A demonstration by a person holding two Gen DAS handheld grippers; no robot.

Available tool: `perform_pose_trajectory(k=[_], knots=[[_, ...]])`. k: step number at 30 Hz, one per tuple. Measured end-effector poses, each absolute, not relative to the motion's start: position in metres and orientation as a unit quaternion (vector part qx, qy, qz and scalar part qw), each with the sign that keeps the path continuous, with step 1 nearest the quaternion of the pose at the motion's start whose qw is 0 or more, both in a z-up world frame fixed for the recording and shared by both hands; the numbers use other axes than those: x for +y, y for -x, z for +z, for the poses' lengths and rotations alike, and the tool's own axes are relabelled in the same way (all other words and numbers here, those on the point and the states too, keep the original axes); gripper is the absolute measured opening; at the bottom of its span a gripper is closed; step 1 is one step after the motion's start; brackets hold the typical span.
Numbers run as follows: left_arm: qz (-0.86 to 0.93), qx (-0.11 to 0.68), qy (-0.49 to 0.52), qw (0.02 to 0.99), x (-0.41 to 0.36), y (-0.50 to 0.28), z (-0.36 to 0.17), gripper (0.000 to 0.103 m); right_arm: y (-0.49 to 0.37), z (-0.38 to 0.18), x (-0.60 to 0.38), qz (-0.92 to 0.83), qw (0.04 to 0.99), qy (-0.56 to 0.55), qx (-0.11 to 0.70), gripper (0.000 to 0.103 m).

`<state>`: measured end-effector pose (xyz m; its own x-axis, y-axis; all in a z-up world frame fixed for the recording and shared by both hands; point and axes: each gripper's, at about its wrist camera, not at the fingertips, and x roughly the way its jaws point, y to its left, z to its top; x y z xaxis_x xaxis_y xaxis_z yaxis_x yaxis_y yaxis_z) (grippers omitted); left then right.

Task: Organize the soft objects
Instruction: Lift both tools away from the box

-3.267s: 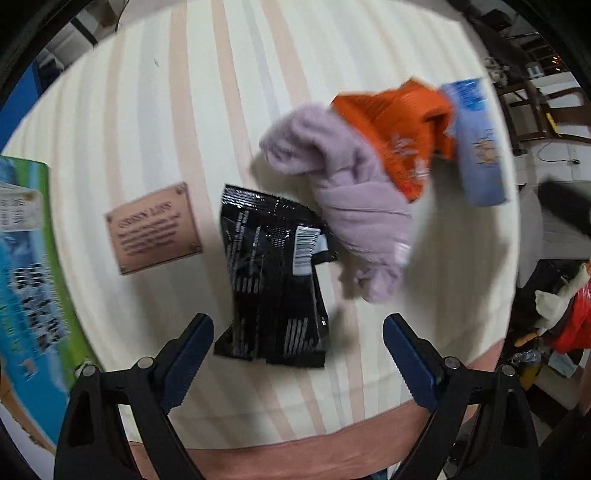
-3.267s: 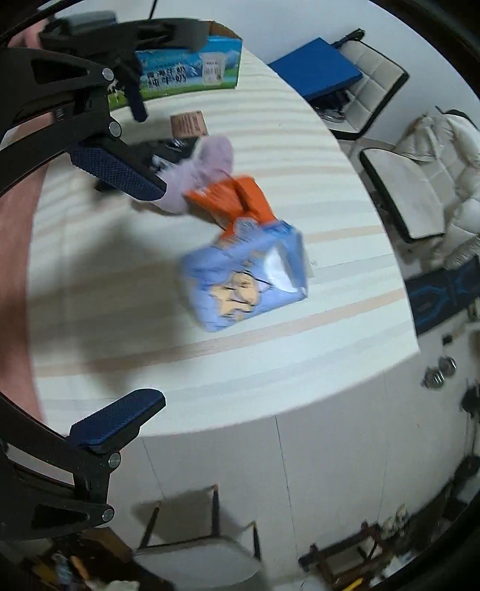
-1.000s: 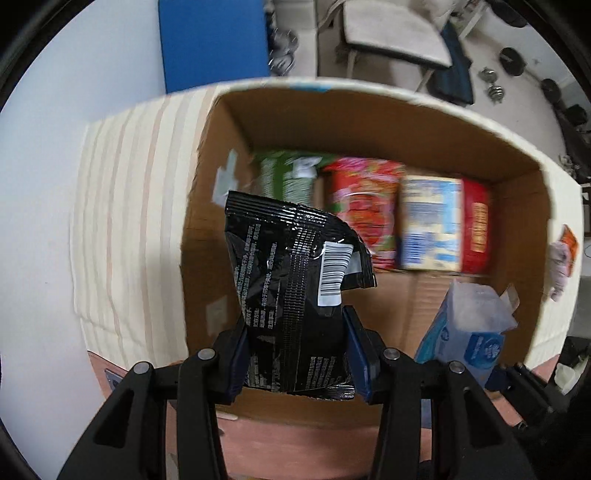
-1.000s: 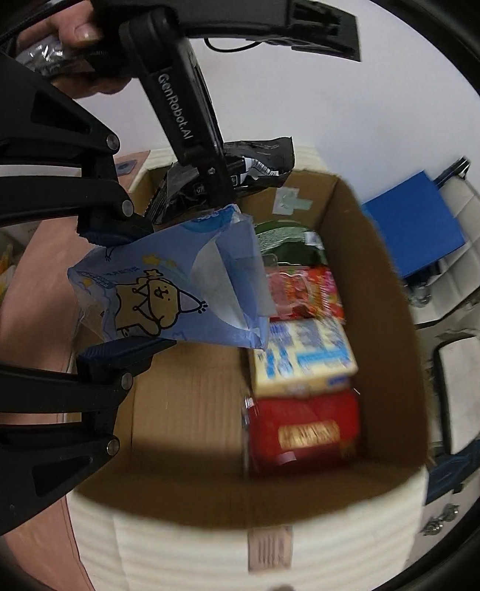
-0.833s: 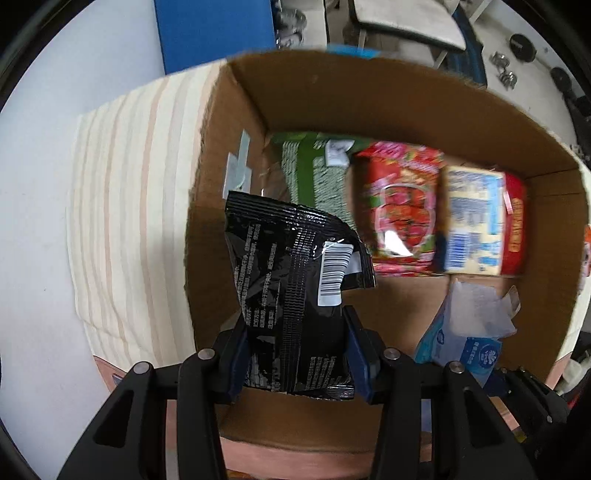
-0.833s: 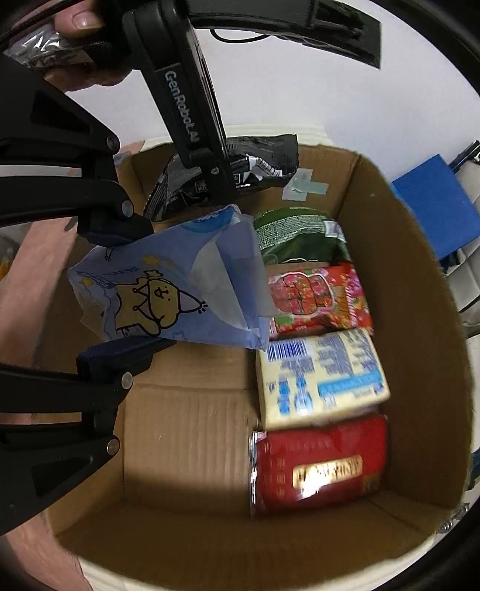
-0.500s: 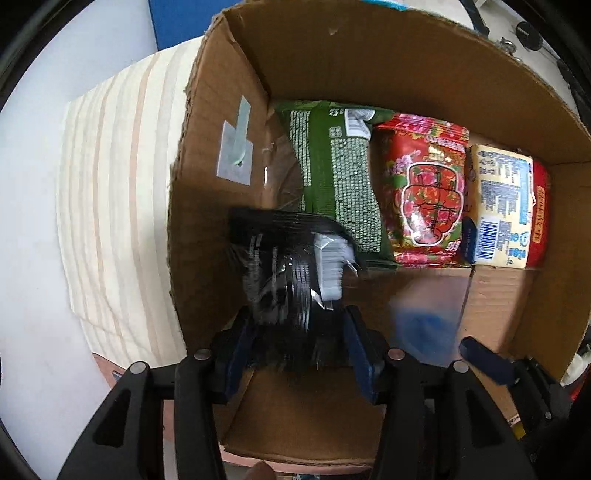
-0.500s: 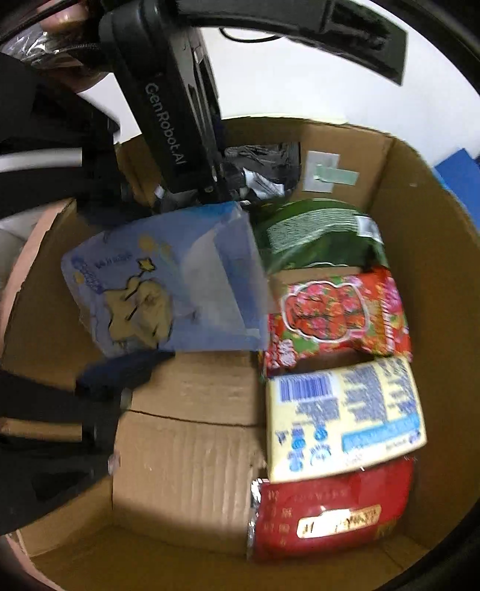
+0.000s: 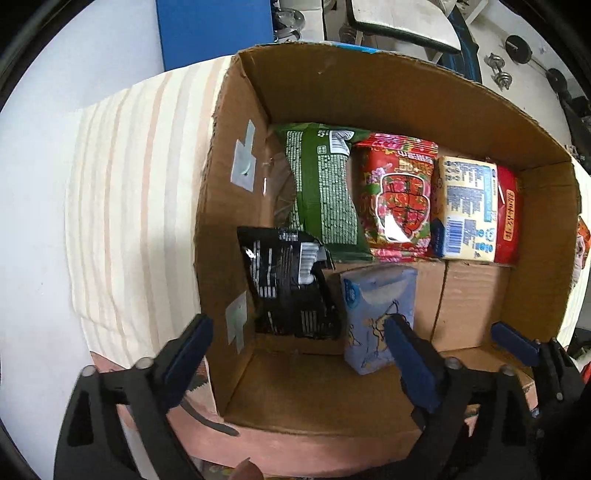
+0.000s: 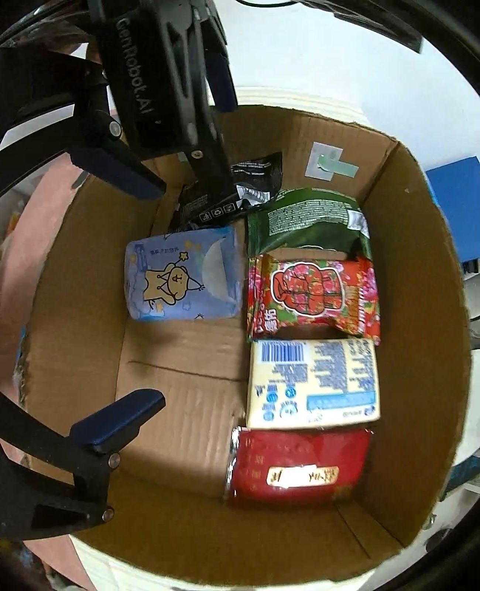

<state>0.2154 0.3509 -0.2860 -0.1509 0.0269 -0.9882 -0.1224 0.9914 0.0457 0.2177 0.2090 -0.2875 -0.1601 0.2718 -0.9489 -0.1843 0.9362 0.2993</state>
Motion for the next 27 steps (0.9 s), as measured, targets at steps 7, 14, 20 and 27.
perform_pose_trajectory(k=[7, 14, 20, 27], knots=[[0.062, 0.73, 0.038, 0.68, 0.335, -0.196, -0.252, 0.098, -0.209, -0.264, 0.196, 0.181, 0.66, -0.021, 0.728, 0.103], [0.064, 0.669, 0.027, 0.74, 0.3, -0.185, -0.189, 0.098, -0.205, -0.221, 0.157, 0.194, 0.692, -0.021, 0.695, 0.103], [0.032, 0.617, 0.016, 0.786, 0.229, -0.184, -0.14, 0.098, -0.203, -0.171, 0.076, 0.172, 0.733, -0.026, 0.658, 0.103], [-0.049, 0.628, 0.051, 0.775, 0.116, -0.195, -0.153, 0.098, -0.217, -0.154, -0.072, 0.094, 0.75, -0.07, 0.651, 0.103]])
